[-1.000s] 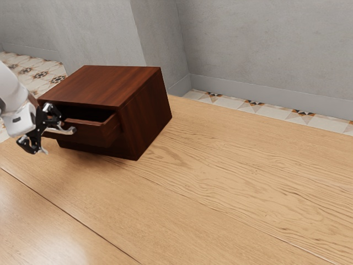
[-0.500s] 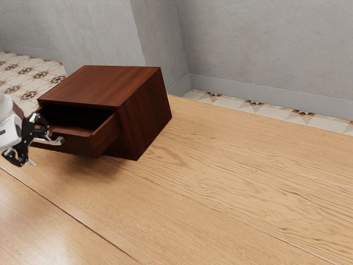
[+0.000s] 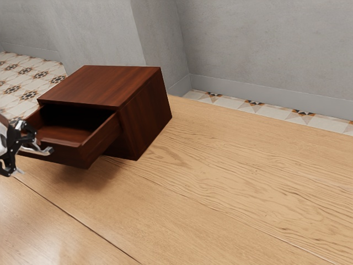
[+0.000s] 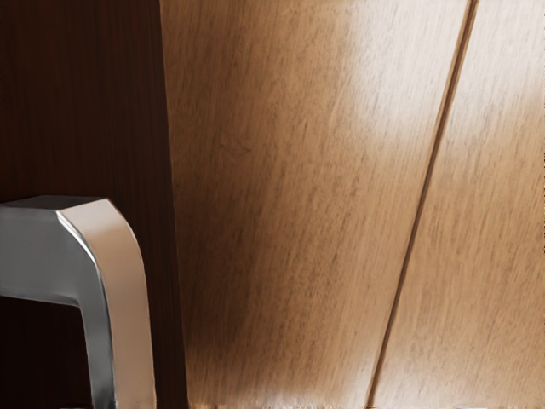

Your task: Pull the drawer handle with one arm to open the drawer

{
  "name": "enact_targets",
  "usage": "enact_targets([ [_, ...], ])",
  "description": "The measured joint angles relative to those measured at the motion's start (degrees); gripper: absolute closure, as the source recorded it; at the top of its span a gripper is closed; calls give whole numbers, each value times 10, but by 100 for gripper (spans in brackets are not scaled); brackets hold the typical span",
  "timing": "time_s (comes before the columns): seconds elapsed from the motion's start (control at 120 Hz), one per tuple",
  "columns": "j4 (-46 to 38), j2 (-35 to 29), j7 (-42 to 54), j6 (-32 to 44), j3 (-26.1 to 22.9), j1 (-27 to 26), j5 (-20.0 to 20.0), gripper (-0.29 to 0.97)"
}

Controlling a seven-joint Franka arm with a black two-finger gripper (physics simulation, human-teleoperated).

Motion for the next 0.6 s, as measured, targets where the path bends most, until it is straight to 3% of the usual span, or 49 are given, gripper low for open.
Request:
enact_targets([
  [0.083, 2, 0, -3, 0, -25, 17, -5, 8],
  [0.15, 9, 5, -7, -2, -81, 65, -25, 5],
  [0.208, 73, 66, -19, -15, -160, 119, -94, 4],
  [0.3, 215, 237, -79, -63, -247, 121, -228, 2],
  [0.358, 260, 300, -145, -98, -286, 125, -313, 2],
  [0.4, 292, 340, -192, -120, -345, 163, -361, 1],
  [0.45, 312, 367, -243, -142, -464, 271, -403, 1],
  [0.483, 318, 377, -275, -154, -516, 320, -423, 1],
  [0.6, 334, 397, -373, -184, -569, 372, -463, 0],
])
